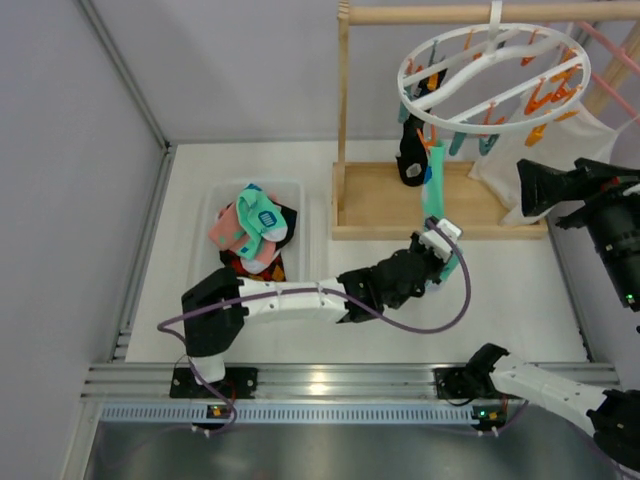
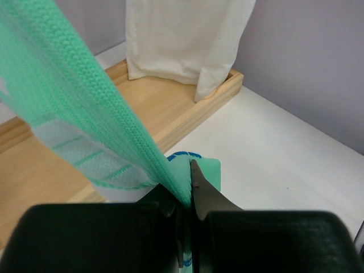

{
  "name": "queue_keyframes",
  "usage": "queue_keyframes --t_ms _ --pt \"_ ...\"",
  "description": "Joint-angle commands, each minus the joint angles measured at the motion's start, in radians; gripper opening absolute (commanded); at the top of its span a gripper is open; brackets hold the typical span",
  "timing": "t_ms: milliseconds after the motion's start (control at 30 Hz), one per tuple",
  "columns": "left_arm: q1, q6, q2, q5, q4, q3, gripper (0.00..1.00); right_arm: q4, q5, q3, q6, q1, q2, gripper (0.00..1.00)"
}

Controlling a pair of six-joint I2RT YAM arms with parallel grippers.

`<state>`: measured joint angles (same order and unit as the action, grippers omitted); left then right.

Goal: Remove the socks clipped to the hanger

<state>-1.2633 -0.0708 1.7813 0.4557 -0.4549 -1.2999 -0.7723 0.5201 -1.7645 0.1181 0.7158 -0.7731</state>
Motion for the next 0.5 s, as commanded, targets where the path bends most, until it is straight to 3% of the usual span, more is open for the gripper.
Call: queue_keyframes --t_ms 0,267,467 --pt "-0.068 0.095 0.076 0.187 0.091 -0.139 0.0 -0.142 0.074 -0.093 0.002 -0.009 -0.097 0.99" --pt "-0.145 0.141 0.234 0.317 0.222 -0.387 0.0 -0.315 0.017 -0.306 -0.017 -0.009 -0.324 0.96" --pt "-0.153 0.143 0.274 0.331 0.243 -0.42 0.0 -0.341 0.0 -0.354 -0.058 -0.009 -0.44 0.84"
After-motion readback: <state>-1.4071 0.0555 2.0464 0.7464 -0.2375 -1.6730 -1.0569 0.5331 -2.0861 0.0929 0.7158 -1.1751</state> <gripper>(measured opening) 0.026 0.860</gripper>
